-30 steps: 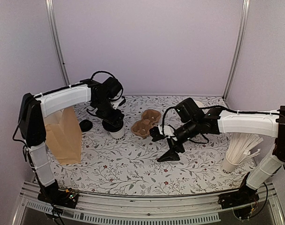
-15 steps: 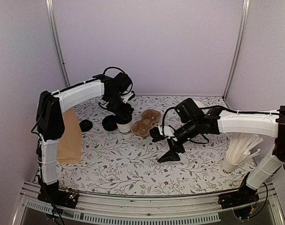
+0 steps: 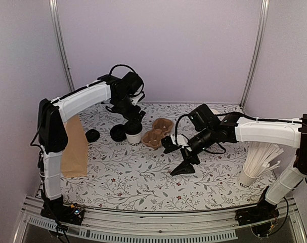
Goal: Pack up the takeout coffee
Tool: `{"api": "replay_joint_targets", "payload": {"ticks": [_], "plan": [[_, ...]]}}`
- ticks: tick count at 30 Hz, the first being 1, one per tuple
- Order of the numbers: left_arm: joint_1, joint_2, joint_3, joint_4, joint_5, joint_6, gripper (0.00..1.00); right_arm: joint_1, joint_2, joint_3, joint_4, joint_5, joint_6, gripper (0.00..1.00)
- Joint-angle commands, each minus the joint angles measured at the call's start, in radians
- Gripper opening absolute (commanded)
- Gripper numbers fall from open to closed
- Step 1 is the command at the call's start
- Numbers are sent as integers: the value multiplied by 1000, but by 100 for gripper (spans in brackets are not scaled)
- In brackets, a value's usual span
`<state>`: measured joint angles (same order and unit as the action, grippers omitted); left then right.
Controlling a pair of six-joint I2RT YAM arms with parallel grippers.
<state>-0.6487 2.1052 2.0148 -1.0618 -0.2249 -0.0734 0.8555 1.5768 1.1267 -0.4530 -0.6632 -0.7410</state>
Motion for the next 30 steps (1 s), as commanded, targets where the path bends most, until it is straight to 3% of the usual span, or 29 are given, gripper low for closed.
{"api": "replay_joint_targets", "payload": {"ticks": [1, 3, 6, 9, 14, 18, 22, 30], "plan": [[-152, -155, -47, 87, -95, 45, 100, -30, -82, 79, -59, 22, -11, 99], [-222, -186, -125, 172, -111, 59, 99, -42, -132, 139, -103, 35, 14, 99], [-276, -147, -94, 168, -114, -3, 95, -42, -222, 242, -206, 50, 23, 99], [-285, -89, -72, 169, -88, -82, 91, -66, -299, 269, -191, 156, 87, 99], [-290, 31, -29, 209, -7, -163, 92, -312, -435, 173, -60, 221, 183, 99], [-272, 156, 54, 187, 45, -199, 94, -418, -515, 73, 24, 305, 211, 99], [-253, 238, 87, 187, 71, -217, 94, -451, -543, 39, 62, 386, 235, 99], [-233, 295, 74, 226, 101, -214, 92, -453, -525, 38, 63, 326, 247, 99]]}}
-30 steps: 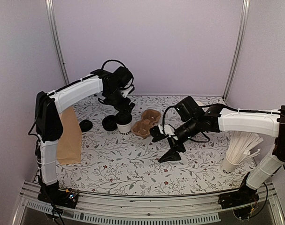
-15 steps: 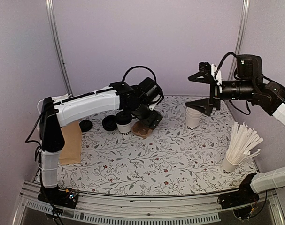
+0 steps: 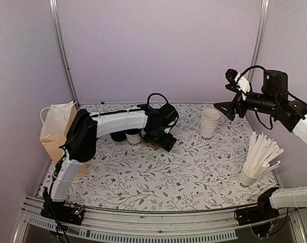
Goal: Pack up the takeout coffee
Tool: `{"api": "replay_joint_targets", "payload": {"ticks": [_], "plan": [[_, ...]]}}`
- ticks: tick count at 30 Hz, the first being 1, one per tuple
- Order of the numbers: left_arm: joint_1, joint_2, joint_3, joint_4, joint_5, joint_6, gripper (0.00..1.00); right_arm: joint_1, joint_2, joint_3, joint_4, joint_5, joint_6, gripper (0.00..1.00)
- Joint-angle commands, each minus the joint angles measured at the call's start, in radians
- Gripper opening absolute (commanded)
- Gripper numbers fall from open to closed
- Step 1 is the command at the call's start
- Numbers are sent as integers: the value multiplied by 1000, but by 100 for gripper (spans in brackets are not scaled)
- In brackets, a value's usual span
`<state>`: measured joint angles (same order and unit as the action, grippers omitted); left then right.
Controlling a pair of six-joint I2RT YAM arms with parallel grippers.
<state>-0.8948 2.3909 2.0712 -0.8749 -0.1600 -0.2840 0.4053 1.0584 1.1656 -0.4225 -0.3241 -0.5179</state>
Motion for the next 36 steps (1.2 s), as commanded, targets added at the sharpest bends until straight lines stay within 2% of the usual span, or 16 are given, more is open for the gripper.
{"api": "replay_joint_targets", "payload": {"ticks": [1, 14, 19, 28, 31, 33, 36], "plan": [[12, 8, 9, 52, 53, 8, 92, -3, -5, -3, 33, -21, 24, 99], [-34, -52, -84, 56, 257, 75, 90, -3, 14, -8, 25, -64, 17, 99], [-86, -98, -98, 59, 305, 76, 89, -3, 24, -6, 22, -87, 17, 99], [-178, -132, -75, 93, 507, 57, 88, -3, 22, -11, 22, -78, 10, 99], [-179, -187, -78, 88, 410, 74, 88, -2, 19, -11, 21, -79, 10, 99], [-167, -230, -96, 86, 264, 79, 88, -3, 17, -15, 21, -81, 10, 99], [-103, -231, -99, 44, 70, 1, 82, -5, 17, -17, 23, -84, 10, 99]]}}
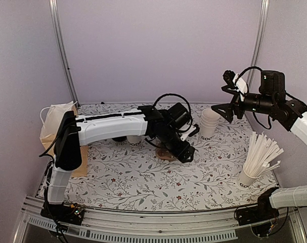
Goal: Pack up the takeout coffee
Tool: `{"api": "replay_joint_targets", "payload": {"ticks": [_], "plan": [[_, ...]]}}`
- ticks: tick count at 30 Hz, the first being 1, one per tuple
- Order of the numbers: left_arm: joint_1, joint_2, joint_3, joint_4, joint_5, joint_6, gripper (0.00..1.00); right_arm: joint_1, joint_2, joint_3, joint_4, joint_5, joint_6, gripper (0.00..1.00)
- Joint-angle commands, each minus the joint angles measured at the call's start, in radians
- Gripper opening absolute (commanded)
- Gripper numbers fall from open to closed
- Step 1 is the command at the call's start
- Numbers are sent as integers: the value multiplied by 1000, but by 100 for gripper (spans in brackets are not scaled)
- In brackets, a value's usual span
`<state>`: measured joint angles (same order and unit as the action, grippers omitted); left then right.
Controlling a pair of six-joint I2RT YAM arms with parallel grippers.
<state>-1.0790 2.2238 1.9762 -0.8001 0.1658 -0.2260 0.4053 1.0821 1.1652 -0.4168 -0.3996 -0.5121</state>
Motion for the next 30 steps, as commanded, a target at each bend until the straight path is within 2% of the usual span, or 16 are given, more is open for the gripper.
{"api": "replay_joint_targets", "payload": {"ticks": [1, 4, 7, 11, 17, 25, 30], "plan": [[112, -49, 1, -43, -280, -87, 80, -5, -6, -16, 18, -10, 6, 99], [172, -3, 0, -21, -279, -133, 80, -8, -2, -16, 19, -15, 6, 99], [200, 54, 22, -1, -259, -137, 85, -8, 5, -11, 15, -20, 6, 99], [212, 101, 38, 24, -231, -79, 93, -8, 3, -24, 16, -36, 6, 99], [225, 106, 7, 45, -105, -46, 94, -8, 5, -37, 21, -45, 1, 99], [213, -14, -211, 166, 97, -31, 92, -8, 52, 4, -2, -87, -6, 99], [157, -92, -327, 250, 194, -26, 92, -8, 87, 21, -4, -99, -7, 99]]}}
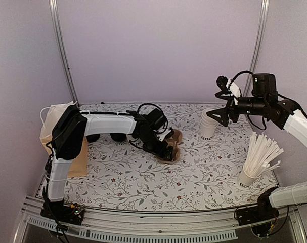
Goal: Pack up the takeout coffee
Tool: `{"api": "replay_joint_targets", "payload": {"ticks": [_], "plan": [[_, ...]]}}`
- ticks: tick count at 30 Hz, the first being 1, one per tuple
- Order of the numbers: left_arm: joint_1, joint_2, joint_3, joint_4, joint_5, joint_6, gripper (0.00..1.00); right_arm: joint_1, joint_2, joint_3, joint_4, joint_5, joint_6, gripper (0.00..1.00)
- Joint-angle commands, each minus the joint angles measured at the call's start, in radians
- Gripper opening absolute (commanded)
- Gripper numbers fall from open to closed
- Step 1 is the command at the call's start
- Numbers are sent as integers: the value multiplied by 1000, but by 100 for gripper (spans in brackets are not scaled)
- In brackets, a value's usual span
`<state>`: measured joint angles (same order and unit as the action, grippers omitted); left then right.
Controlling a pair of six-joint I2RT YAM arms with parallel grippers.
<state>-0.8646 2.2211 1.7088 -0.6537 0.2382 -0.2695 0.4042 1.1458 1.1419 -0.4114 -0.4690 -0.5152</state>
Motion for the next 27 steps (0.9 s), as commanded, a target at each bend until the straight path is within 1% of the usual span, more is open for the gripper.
{"api": "replay_joint_targets", "payload": {"ticks": [1, 4, 6, 9, 12, 15, 18, 20, 22, 24, 25, 27], "plan": [[-75, -104, -76, 124, 134, 18, 92, -7, 29, 48, -11, -35, -3, 99], [-133, -128, -98, 185, 149, 13, 92, -7, 58, 55, -17, -54, -3, 99], [-177, -111, -85, 209, 172, -2, 91, -6, 74, 61, -19, -62, -2, 99], [-227, -76, -56, 215, 197, -18, 91, -7, 101, 70, -29, -66, -1, 99], [-262, -72, -68, 213, 196, -28, 91, -7, 112, 70, -36, -66, -3, 99], [-284, -111, -115, 212, 188, -29, 91, -7, 111, 55, -42, -69, -8, 98], [-292, -212, -199, 210, 158, -10, 90, -2, 123, 53, -78, -66, -30, 95], [-288, -306, -262, 203, 101, 15, 91, 15, 144, 65, -120, -34, -44, 93], [-280, -398, -316, 184, 7, 42, 92, 55, 176, 86, -169, 18, -57, 90], [-274, -474, -353, 162, -171, 61, 94, 100, 204, 104, -218, 70, -67, 89], [-274, -510, -373, 159, -297, 83, 95, 127, 225, 119, -237, 96, -63, 88], [-265, -569, -414, 164, -461, 90, 99, 184, 260, 155, -292, 122, -55, 85]]}}
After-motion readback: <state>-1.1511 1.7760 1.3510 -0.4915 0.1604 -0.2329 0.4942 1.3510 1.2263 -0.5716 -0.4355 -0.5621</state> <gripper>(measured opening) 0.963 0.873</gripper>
